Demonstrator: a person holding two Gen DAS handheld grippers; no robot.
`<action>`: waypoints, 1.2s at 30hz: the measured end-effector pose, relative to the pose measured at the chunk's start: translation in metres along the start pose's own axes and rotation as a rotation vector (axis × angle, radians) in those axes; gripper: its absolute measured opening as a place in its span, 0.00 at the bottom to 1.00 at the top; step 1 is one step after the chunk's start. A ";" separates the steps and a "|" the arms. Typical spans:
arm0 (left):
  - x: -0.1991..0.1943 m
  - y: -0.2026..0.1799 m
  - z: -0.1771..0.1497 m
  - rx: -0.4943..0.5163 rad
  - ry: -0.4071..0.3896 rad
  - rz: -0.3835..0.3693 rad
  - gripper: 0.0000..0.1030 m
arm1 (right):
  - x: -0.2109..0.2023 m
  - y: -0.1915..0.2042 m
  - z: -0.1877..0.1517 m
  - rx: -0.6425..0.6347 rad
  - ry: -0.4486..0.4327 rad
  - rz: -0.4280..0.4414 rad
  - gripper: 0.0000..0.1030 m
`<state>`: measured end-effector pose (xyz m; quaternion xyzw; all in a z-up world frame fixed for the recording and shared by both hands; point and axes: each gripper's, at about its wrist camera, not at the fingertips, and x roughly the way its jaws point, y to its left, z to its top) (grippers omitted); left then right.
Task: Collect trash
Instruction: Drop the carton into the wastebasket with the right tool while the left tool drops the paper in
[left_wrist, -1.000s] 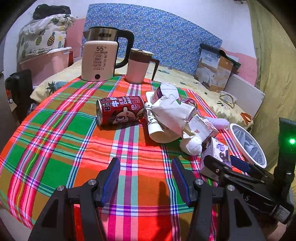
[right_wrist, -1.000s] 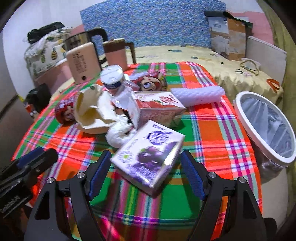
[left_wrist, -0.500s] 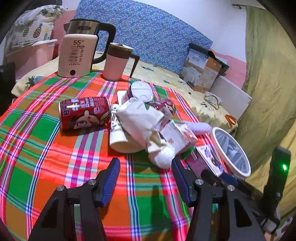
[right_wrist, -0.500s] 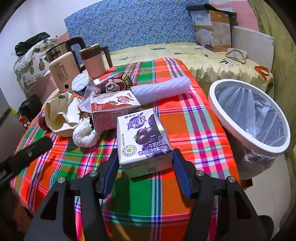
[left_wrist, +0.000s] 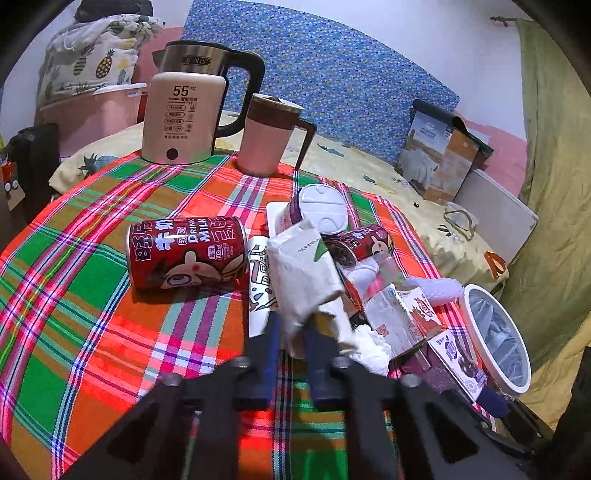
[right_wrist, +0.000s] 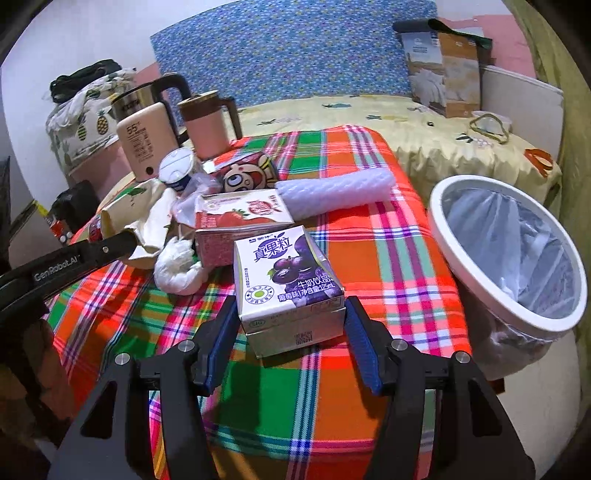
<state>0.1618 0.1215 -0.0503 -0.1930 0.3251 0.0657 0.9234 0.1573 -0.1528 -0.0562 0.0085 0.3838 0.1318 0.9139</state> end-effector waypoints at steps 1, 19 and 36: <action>-0.001 0.000 0.000 0.003 -0.002 0.001 0.07 | 0.001 -0.001 0.000 -0.001 0.004 0.000 0.57; -0.051 -0.010 -0.007 0.071 -0.056 -0.022 0.04 | -0.032 -0.009 0.002 0.008 -0.089 0.079 0.55; -0.051 -0.112 -0.017 0.246 -0.001 -0.187 0.04 | -0.068 -0.086 -0.005 0.132 -0.168 -0.063 0.56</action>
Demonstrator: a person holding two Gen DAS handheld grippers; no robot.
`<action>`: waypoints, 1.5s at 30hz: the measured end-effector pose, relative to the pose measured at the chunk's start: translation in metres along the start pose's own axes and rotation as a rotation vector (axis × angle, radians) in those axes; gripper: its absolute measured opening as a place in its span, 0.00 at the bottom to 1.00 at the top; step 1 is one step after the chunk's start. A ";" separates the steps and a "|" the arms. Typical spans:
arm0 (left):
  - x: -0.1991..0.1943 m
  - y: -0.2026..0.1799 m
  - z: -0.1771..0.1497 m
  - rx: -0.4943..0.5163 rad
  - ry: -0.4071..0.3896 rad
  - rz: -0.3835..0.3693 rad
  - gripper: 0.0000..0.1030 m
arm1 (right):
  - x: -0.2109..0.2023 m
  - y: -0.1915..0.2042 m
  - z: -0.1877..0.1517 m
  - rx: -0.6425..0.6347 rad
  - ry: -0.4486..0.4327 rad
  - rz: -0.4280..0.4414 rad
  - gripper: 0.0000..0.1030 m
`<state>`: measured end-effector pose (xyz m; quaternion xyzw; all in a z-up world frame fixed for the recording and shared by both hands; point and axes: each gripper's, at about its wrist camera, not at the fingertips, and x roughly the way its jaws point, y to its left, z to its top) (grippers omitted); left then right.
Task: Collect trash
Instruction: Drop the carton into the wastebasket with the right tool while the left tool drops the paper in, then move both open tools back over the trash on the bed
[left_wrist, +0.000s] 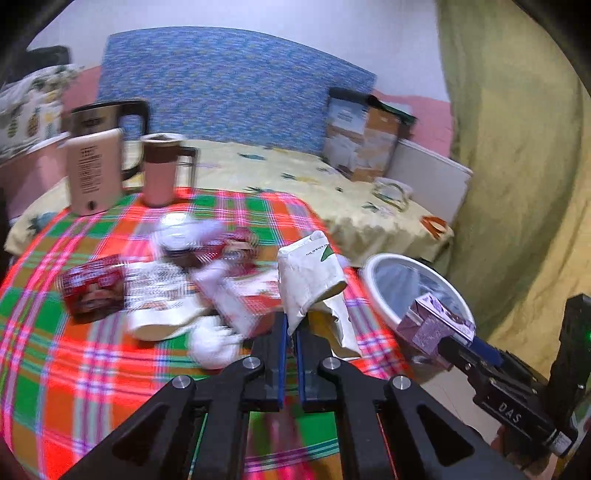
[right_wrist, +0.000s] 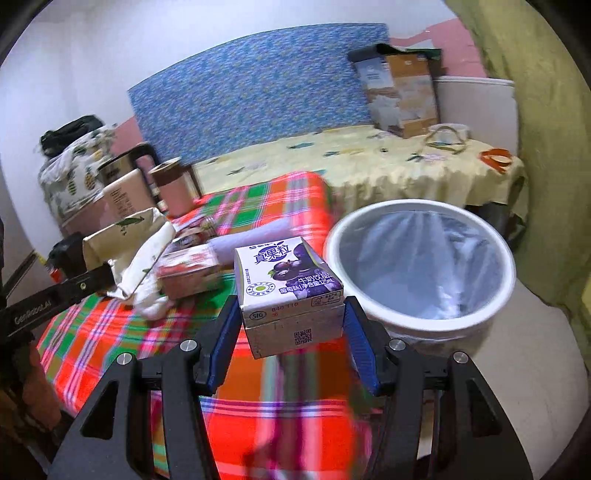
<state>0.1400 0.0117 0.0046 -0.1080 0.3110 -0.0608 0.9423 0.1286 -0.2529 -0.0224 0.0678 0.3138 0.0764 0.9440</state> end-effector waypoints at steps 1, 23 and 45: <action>0.007 -0.011 0.001 0.019 0.011 -0.021 0.04 | -0.002 -0.005 0.000 0.008 -0.003 -0.012 0.56; 0.128 -0.132 0.009 0.205 0.197 -0.221 0.05 | 0.016 -0.077 0.008 0.063 0.053 -0.201 0.56; 0.103 -0.117 0.005 0.164 0.148 -0.193 0.28 | -0.002 -0.075 0.011 0.051 0.006 -0.178 0.58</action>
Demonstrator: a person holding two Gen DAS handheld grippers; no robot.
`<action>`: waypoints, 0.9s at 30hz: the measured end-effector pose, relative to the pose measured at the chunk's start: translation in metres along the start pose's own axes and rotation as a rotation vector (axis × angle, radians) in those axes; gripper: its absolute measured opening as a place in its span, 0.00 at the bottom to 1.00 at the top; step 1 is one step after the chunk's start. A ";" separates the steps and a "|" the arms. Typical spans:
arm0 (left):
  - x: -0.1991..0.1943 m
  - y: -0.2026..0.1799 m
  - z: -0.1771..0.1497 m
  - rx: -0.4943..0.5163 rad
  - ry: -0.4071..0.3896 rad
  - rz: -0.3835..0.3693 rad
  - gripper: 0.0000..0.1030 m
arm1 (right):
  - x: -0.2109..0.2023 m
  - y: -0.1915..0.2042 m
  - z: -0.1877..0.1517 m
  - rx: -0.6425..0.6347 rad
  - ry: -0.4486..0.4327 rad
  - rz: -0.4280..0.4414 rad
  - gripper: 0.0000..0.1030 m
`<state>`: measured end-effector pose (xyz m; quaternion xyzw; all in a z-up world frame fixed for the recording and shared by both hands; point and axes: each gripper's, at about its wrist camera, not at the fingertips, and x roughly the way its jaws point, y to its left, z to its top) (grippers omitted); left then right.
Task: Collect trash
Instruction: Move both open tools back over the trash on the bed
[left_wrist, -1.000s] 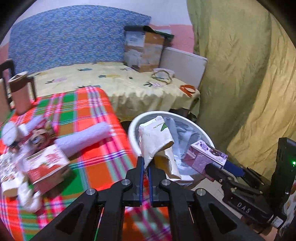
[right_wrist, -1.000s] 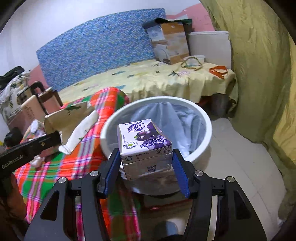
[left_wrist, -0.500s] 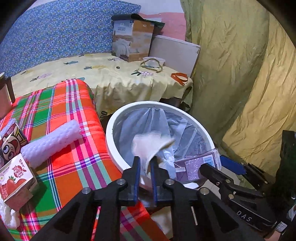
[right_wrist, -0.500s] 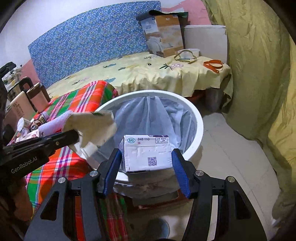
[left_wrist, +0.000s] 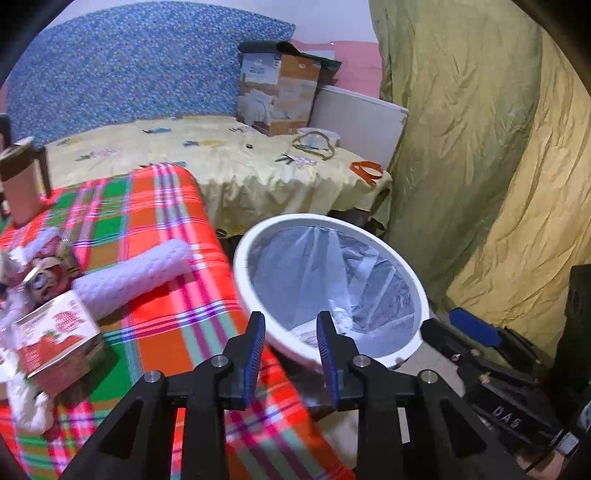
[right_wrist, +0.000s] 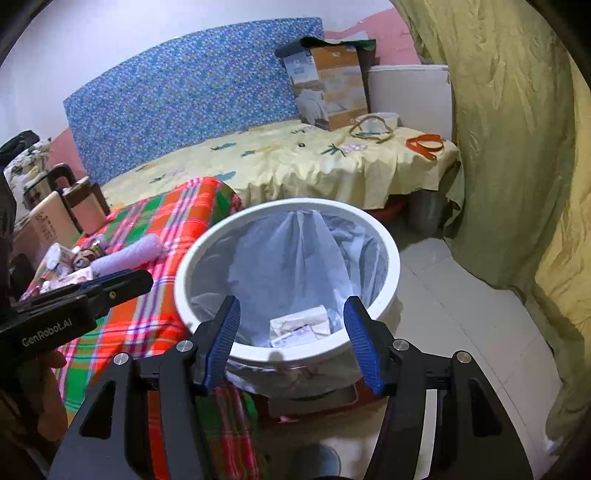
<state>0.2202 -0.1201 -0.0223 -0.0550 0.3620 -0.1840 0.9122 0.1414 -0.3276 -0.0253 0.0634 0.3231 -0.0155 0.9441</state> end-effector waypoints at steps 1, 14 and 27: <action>-0.006 0.002 -0.003 -0.005 -0.006 0.007 0.28 | 0.000 0.002 0.000 -0.002 0.001 0.006 0.58; -0.080 0.048 -0.040 -0.090 -0.103 0.162 0.29 | -0.011 0.055 -0.016 -0.103 0.036 0.176 0.58; -0.113 0.124 -0.070 -0.197 -0.091 0.317 0.30 | -0.005 0.102 -0.021 -0.139 0.065 0.308 0.60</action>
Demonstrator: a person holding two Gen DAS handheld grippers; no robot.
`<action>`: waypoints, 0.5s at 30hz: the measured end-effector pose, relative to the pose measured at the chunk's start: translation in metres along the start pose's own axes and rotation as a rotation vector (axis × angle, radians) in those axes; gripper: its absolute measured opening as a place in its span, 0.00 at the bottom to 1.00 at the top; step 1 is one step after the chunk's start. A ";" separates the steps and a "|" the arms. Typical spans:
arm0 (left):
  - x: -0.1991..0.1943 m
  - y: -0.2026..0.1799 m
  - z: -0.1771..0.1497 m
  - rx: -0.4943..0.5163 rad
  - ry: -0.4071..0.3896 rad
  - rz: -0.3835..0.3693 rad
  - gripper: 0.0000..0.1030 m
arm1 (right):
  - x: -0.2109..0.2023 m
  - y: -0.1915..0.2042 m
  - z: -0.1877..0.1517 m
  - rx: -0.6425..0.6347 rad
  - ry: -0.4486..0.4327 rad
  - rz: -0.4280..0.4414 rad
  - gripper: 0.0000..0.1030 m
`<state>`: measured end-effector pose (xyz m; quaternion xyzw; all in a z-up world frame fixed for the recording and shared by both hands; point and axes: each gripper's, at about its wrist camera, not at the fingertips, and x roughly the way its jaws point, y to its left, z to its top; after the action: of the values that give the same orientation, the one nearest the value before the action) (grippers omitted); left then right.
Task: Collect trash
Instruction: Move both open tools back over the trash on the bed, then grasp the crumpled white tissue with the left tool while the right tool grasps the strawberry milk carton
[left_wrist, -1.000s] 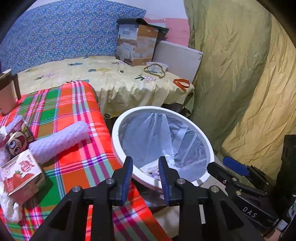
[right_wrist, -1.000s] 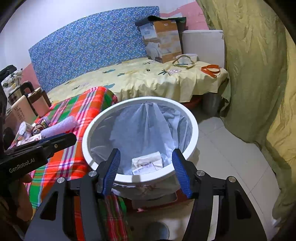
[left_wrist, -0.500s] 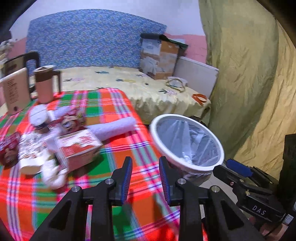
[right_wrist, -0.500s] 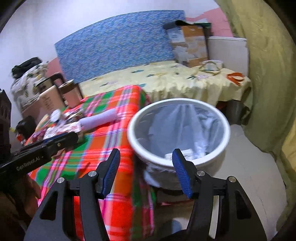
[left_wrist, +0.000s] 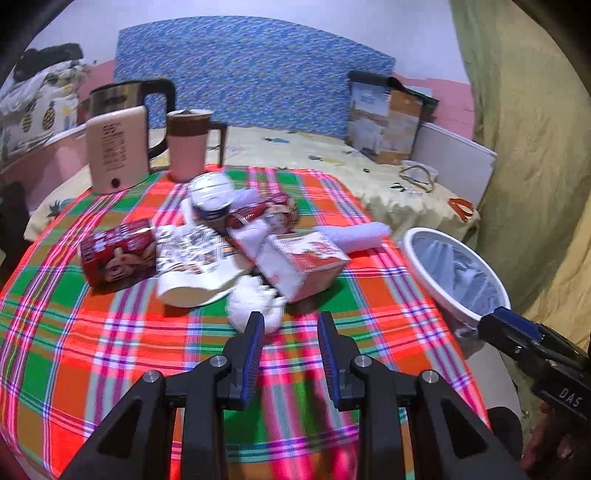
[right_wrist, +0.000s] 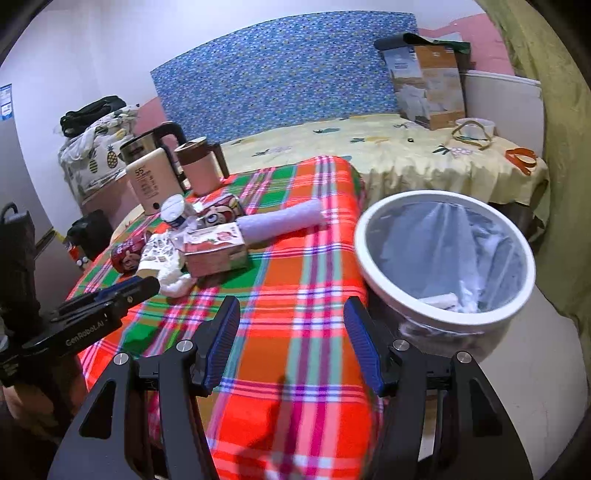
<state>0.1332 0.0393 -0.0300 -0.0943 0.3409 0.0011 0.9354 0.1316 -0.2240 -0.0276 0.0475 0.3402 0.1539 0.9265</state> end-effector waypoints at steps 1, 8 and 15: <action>0.001 0.003 -0.001 -0.003 0.001 0.003 0.37 | 0.001 0.003 0.000 -0.004 -0.001 0.001 0.64; 0.020 0.019 0.003 -0.031 0.017 0.002 0.50 | 0.012 0.018 0.006 -0.035 0.011 0.011 0.66; 0.048 0.025 0.007 -0.045 0.062 -0.016 0.32 | 0.027 0.026 0.012 -0.053 0.029 0.039 0.66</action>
<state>0.1724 0.0621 -0.0597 -0.1183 0.3688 -0.0017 0.9219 0.1516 -0.1907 -0.0300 0.0271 0.3484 0.1816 0.9192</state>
